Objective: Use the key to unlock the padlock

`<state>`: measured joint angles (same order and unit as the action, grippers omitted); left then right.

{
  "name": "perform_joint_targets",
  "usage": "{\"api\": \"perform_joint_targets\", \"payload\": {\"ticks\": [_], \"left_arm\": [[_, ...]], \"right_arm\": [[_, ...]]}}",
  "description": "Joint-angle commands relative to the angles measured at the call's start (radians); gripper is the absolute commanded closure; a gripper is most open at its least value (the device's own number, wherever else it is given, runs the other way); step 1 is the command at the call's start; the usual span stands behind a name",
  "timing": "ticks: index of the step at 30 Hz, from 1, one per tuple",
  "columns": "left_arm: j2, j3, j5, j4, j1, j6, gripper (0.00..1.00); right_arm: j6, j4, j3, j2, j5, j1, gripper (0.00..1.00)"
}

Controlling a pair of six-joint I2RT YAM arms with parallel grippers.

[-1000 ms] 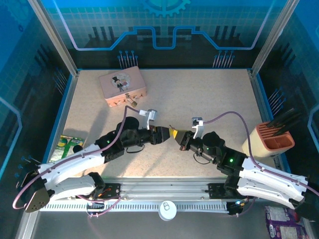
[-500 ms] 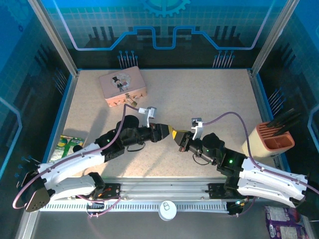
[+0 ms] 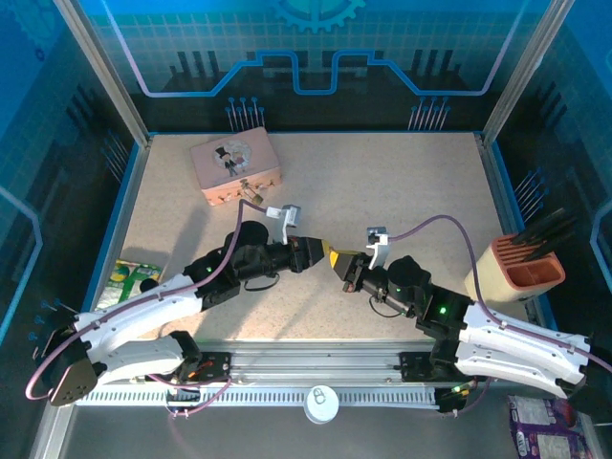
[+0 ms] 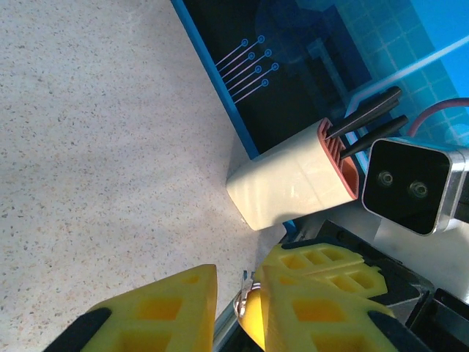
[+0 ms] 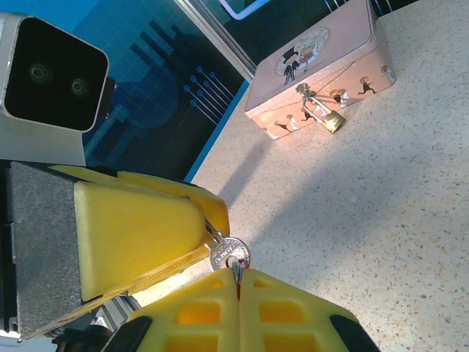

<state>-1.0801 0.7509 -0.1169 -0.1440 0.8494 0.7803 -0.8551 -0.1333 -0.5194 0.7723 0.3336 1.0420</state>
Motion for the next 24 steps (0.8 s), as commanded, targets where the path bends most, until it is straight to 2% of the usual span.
{"api": "perform_joint_targets", "payload": {"ticks": [1,17,18,21,23,24], "left_arm": [[-0.007,0.039,0.021,-0.009,0.007,-0.012,0.79],[-0.005,0.028,0.050,-0.023,0.007,-0.016,0.96],[-0.002,0.023,0.057,-0.030,0.007,-0.018,0.97],[0.011,-0.005,0.093,-0.052,0.007,-0.029,0.99],[0.019,-0.033,0.106,-0.091,0.007,-0.038,1.00],[0.020,-0.041,0.109,-0.105,0.007,-0.041,1.00]], "right_arm": [[0.014,-0.027,0.012,-0.005,0.019,0.016,1.00],[0.022,-0.014,0.001,0.002,0.014,0.019,1.00],[0.029,0.003,-0.005,0.002,0.017,0.019,0.96],[0.033,0.055,-0.008,-0.033,0.053,0.010,0.71],[0.027,0.037,0.025,-0.081,0.057,-0.009,0.58],[0.025,0.009,0.046,-0.103,0.046,-0.021,0.54]]}}
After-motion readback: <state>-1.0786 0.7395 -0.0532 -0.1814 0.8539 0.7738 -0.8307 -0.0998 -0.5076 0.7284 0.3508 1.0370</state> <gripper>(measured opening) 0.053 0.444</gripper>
